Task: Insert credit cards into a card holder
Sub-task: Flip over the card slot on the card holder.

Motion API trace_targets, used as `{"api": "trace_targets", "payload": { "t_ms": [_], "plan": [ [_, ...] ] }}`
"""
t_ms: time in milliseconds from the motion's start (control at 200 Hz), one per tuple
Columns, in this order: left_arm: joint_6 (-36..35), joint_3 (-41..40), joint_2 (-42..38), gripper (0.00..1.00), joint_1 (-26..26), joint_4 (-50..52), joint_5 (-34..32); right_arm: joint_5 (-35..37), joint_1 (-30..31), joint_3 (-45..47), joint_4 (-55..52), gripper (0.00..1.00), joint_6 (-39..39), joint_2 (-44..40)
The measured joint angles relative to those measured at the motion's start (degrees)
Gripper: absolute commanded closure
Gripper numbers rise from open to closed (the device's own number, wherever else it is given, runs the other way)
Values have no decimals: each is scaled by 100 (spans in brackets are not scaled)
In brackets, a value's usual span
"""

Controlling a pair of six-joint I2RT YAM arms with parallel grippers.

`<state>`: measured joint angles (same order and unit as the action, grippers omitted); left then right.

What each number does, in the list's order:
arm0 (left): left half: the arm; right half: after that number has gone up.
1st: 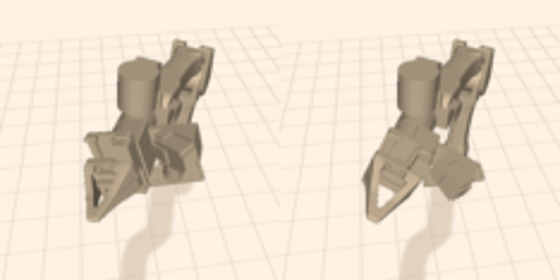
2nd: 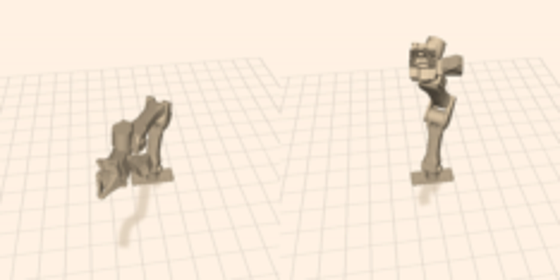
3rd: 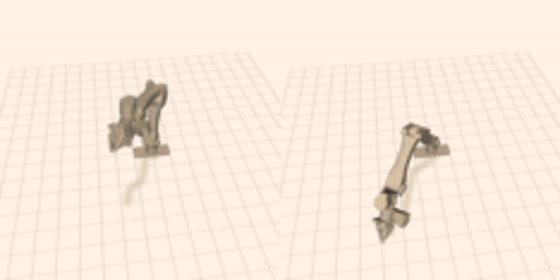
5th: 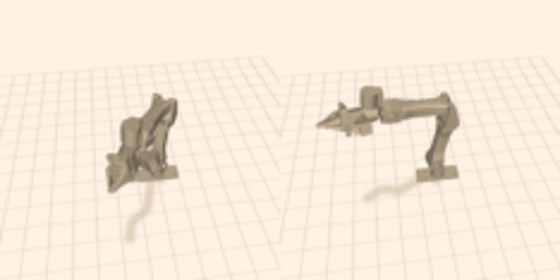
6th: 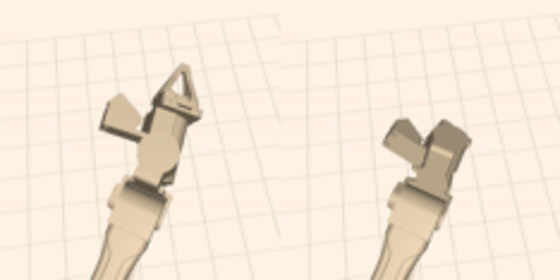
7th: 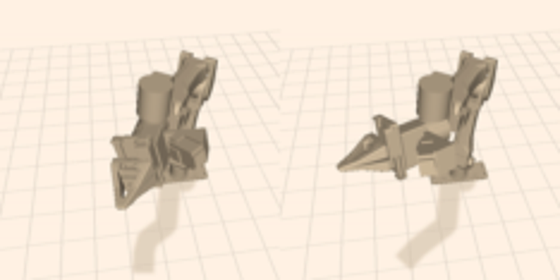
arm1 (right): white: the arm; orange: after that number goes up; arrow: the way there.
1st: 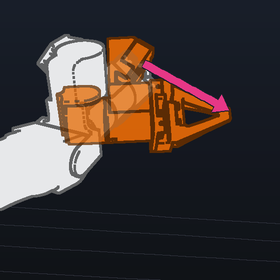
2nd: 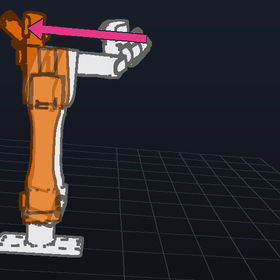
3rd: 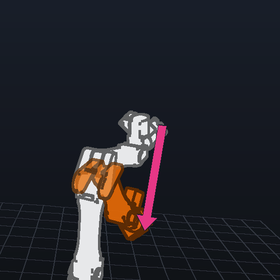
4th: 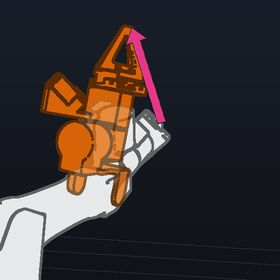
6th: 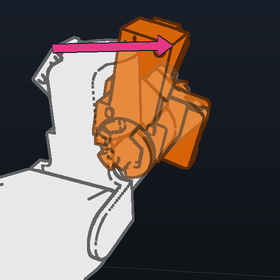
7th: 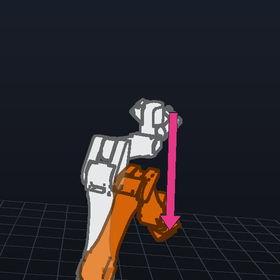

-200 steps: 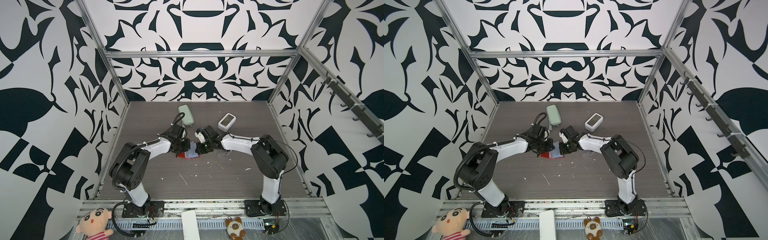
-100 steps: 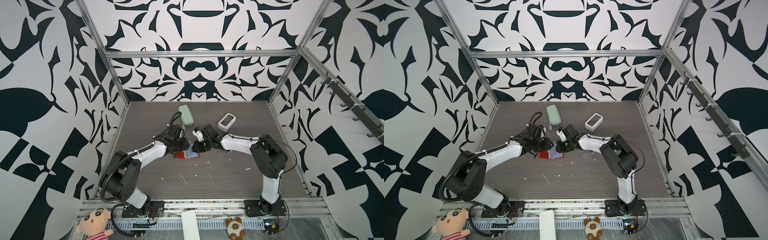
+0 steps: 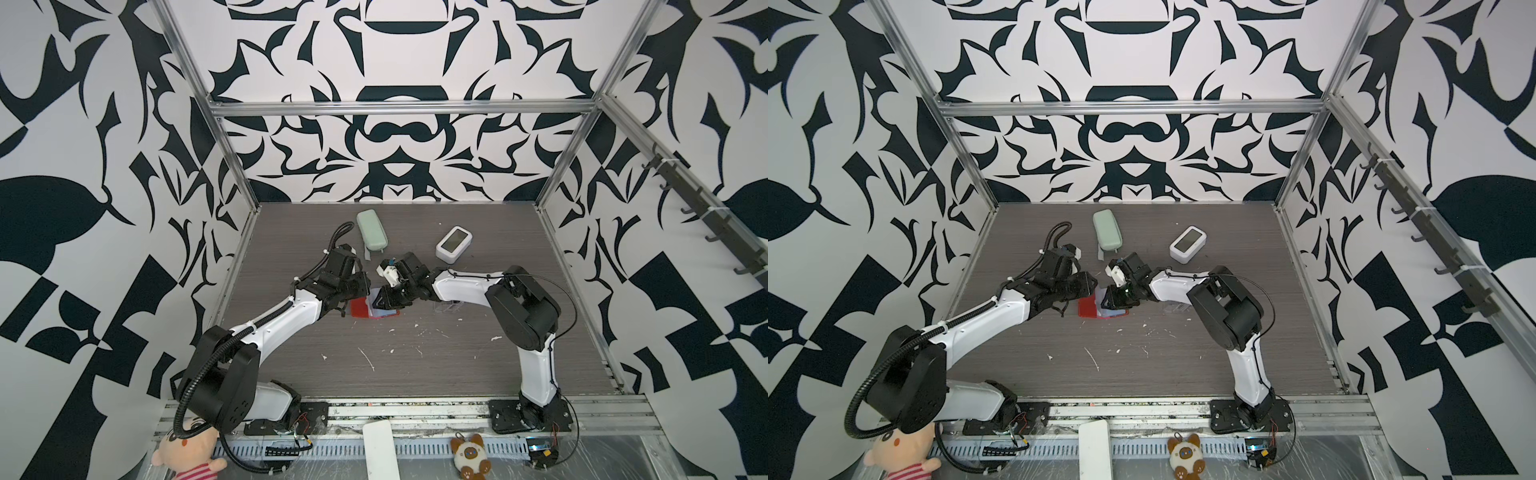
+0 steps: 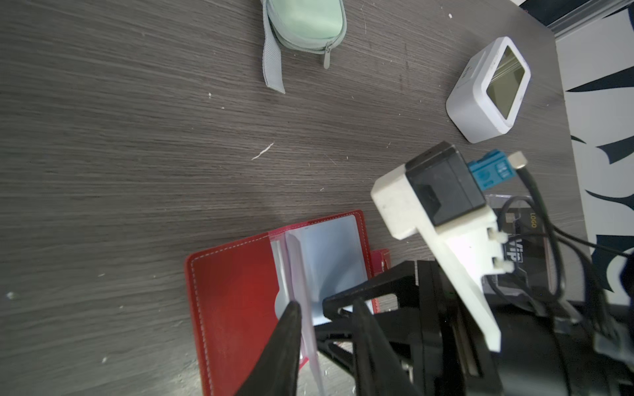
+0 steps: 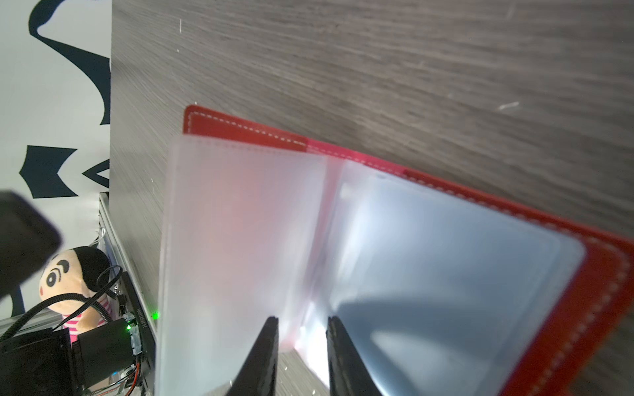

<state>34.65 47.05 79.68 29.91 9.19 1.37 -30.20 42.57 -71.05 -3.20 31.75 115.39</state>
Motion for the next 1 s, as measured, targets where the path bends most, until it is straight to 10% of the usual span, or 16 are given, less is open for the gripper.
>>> {"api": "trace_targets", "payload": {
  "t_ms": [1000],
  "plan": [
    [-17,162,1274,77,0,734,-520,605,92,-192,-302,65,-55,-96]
  ]
}}
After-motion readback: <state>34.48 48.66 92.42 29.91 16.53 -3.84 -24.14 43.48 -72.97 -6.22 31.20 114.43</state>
